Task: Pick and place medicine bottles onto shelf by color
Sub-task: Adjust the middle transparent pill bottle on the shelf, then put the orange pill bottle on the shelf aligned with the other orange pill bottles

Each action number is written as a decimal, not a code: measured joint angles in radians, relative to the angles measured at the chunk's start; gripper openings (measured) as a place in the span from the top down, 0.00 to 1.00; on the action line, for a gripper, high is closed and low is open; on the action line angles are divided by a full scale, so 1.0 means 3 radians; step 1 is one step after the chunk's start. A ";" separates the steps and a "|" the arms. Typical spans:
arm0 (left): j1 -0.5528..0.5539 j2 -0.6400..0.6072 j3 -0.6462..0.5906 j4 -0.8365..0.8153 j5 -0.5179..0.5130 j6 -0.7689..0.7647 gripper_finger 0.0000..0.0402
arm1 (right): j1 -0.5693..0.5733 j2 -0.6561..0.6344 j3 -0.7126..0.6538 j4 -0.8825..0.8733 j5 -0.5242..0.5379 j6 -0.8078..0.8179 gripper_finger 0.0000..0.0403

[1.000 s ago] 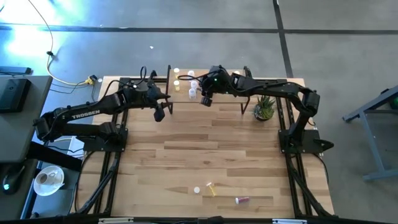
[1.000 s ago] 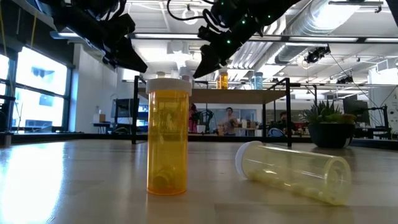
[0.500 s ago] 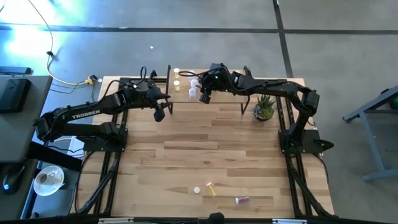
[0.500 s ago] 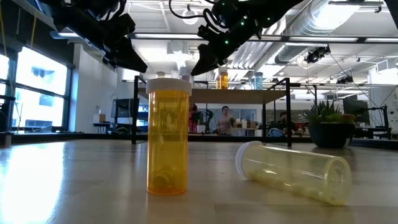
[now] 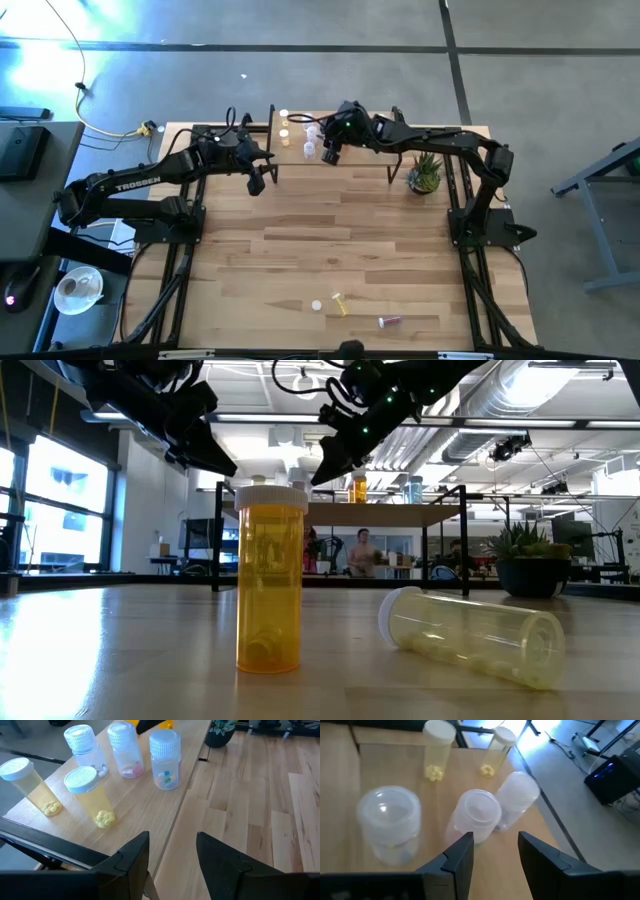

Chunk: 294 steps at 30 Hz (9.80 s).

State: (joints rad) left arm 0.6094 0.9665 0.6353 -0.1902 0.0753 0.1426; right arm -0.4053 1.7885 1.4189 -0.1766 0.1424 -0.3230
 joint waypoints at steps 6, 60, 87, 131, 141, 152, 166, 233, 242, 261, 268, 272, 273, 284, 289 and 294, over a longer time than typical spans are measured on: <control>0.0000 0.0000 0.0000 0.0000 0.0000 0.0001 0.62 | -0.0005 -0.0001 0.0000 0.0095 0.0010 -0.0001 0.64; -0.0001 0.0000 0.0005 -0.0188 -0.0035 -0.0053 0.57 | 0.1034 -0.0614 -0.0003 -0.1528 -0.0240 0.0877 0.64; -0.0025 -0.0003 0.0006 -0.0215 0.0056 -0.0204 0.49 | 0.2276 -0.0117 -0.0003 -0.0957 -0.0299 0.1725 0.51; -0.0028 0.0001 0.0000 -0.0176 0.0057 -0.0205 0.50 | 0.2964 0.0987 -0.0003 0.0219 -0.0385 0.1775 0.51; -0.0028 0.0001 0.0000 -0.0175 0.0049 -0.0204 0.49 | 0.2963 0.1007 -0.0003 0.0109 -0.0375 0.1893 0.63; -0.0028 0.0001 0.0000 -0.0175 0.0048 -0.0203 0.49 | 0.2963 0.1007 -0.0003 0.0134 -0.0375 0.1851 0.74; -0.0028 0.0001 0.0000 -0.0168 0.0048 -0.0203 0.50 | 0.2944 0.0974 -0.0003 0.0380 0.0004 0.1934 0.74; -0.0034 0.0001 0.0000 -0.0155 -0.0001 -0.0121 0.50 | 0.0146 -0.1054 -0.0003 -0.1647 -0.0159 0.1079 0.74; -0.0033 0.0001 0.0000 -0.0154 -0.0001 -0.0120 0.50 | 0.0127 -0.0735 -0.0003 -0.1656 -0.0298 0.1116 0.74; -0.0033 0.0001 0.0000 -0.0151 -0.0001 -0.0125 0.50 | 0.0375 -0.0638 -0.0003 -0.2107 -0.0279 0.1188 0.74; -0.0033 0.0001 0.0000 -0.0150 -0.0001 -0.0125 0.50 | 0.0504 -0.0757 -0.0003 -0.2219 -0.0258 0.1197 0.74; -0.0033 0.0001 0.0000 -0.0150 -0.0001 -0.0126 0.50 | 0.0603 -0.0961 -0.0003 -0.2270 -0.0137 0.1199 0.74; -0.0033 0.0001 0.0000 -0.0149 -0.0001 -0.0126 0.49 | 0.0632 -0.1019 -0.0003 -0.2293 -0.0058 0.1199 0.74; -0.0034 0.0001 0.0000 -0.0146 0.0000 -0.0185 0.49 | 0.0746 -0.1565 -0.0900 -0.1249 0.0190 0.1242 0.74; -0.0033 0.0001 0.0000 -0.0146 -0.0001 -0.0190 0.50 | 0.0615 -0.1611 -0.1115 -0.0774 0.0105 0.1396 0.74; -0.0033 0.0001 0.0000 -0.0145 0.0000 -0.0203 0.50 | 0.0472 -0.1556 -0.1186 -0.0501 0.0086 0.1412 0.74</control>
State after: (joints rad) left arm 0.5995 0.9668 0.6353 -0.2337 0.0753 0.0818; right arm -0.2636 1.3217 1.0630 -0.3269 0.1682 0.1005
